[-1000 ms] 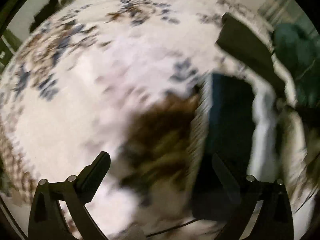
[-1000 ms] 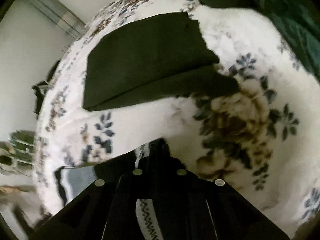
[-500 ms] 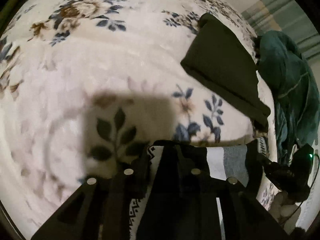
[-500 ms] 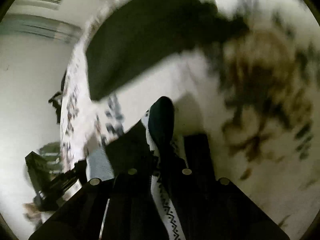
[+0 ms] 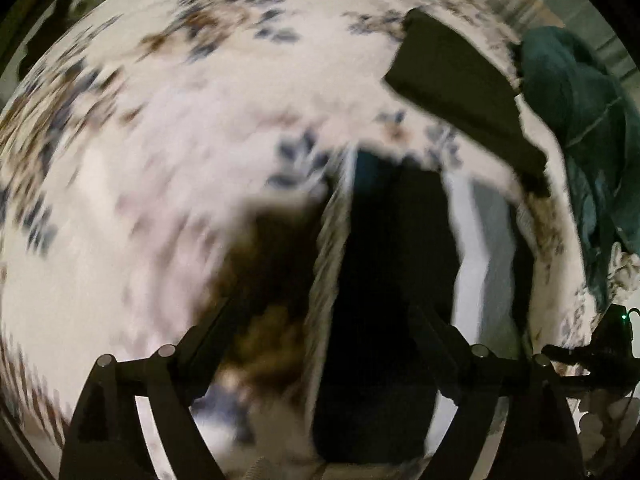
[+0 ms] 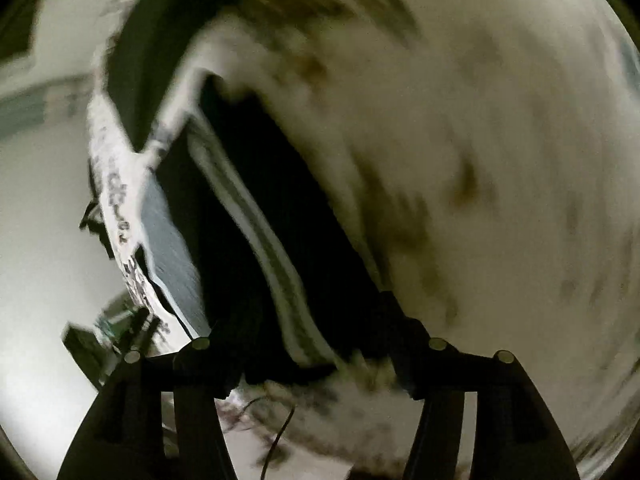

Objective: Fold small clothes

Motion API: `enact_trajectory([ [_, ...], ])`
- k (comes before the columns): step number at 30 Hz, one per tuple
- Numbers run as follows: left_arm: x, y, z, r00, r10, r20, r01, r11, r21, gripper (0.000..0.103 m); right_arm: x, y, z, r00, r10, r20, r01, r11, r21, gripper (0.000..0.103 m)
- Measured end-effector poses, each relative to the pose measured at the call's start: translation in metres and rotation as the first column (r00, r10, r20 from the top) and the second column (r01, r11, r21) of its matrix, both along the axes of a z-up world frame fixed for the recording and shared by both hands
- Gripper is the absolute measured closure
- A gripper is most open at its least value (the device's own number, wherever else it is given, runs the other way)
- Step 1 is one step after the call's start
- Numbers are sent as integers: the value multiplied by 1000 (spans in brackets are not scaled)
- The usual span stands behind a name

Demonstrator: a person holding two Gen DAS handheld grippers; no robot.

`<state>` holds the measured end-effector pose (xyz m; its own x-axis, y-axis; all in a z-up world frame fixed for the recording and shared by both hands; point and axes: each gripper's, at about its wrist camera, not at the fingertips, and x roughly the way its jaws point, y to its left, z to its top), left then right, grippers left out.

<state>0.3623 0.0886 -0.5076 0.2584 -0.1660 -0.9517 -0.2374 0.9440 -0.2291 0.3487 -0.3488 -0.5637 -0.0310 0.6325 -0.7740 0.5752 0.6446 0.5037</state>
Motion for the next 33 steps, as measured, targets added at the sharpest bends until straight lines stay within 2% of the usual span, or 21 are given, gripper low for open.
enact_trajectory([
  [1, -10, 1, -4, 1000, 16, -17, -16, 1000, 1, 16, -7, 0, -5, 999, -53, -6, 53, 999, 0, 45],
  [2, -18, 2, -8, 999, 34, -36, -34, 999, -4, 16, -13, -1, 1, 994, -105, 21, 106, 994, -37, 87],
  [3, -23, 4, -10, 998, 44, -51, -45, 999, -10, 16, -17, -1, 16, 990, -119, 78, 125, 989, -75, 96],
  [6, -32, 6, -19, 991, 70, -111, -74, 997, -33, 16, -31, -3, 63, 976, -81, 204, 119, 976, -184, 96],
  [7, -35, 8, -20, 990, 80, -114, -85, 995, -44, 16, -37, -5, 67, 978, -63, 201, 104, 974, -203, 97],
  [8, -35, 9, -20, 990, 83, -115, -89, 995, -47, 16, -42, -9, 68, 982, -52, 184, 96, 967, -236, 103],
  [9, -34, 10, -20, 990, 83, -116, -89, 995, -48, 16, -49, -15, 61, 987, -39, 155, 80, 959, -272, 103],
  [11, -33, 9, -22, 990, 73, -121, -79, 996, -45, 16, -56, -33, 37, 996, -57, 62, 70, 970, -232, 103],
  [12, -34, 8, -21, 990, 70, -120, -76, 996, -46, 16, -62, -40, 26, 995, -100, 21, 102, 978, -180, 102],
  [13, -33, 8, -19, 991, 66, -113, -72, 996, -56, 16, -70, -48, 17, 985, -171, 11, 171, 982, -80, 101],
  [14, -32, 8, -18, 992, 64, -108, -71, 996, -62, 16, -74, -53, 13, 978, -206, 17, 207, 978, -14, 90],
  [15, -30, 8, -17, 993, 63, -100, -70, 995, -68, 16, -78, -56, 11, 972, -234, 22, 233, 972, 35, 54],
  [17, -29, 8, -16, 994, 64, -93, -71, 994, -81, 16, -90, -54, 8, 950, -309, 54, 301, 946, 118, 18],
  [18, -28, 9, -17, 993, 66, -95, -75, 993, -92, 16, -95, -47, 0, 943, -329, 56, 313, 931, 186, 14],
  [20, -28, 10, -22, 992, 74, -99, -86, 988, -126, 16, -98, -30, -24, 938, -345, 15, 329, 906, 267, 14],
  [22, -24, 11, -34, 995, 75, -70, -90, 968, -234, 16, -94, -5, -53, 931, -364, -2, 341, 870, 357, 14],
  [25, -13, 11, -60, 996, 56, -62, -77, 914, -399, 16, -79, 18, -71, 917, -391, 78, 324, 846, 424, 12],
  [27, -1, 8, -78, 996, 51, -72, -79, 878, -471, 16, -69, 30, -69, 900, -418, 122, 323, 829, 458, 12],
  [28, 6, 5, -83, 997, 43, -65, -69, 871, -486, 16, -62, 39, -65, 891, -428, 151, 309, 817, 488, 12],
  [29, 11, 3, -85, 998, 34, -54, -56, 868, -494, 16, -56, 47, -63, 892, -420, 168, 292, 817, 497, 12],
  [33, 30, -2, -93, 999, 13, -41, -32, 852, -522, 13, -32, 74, -60, 918, -335, 211, 220, 874, 434, 12],
])
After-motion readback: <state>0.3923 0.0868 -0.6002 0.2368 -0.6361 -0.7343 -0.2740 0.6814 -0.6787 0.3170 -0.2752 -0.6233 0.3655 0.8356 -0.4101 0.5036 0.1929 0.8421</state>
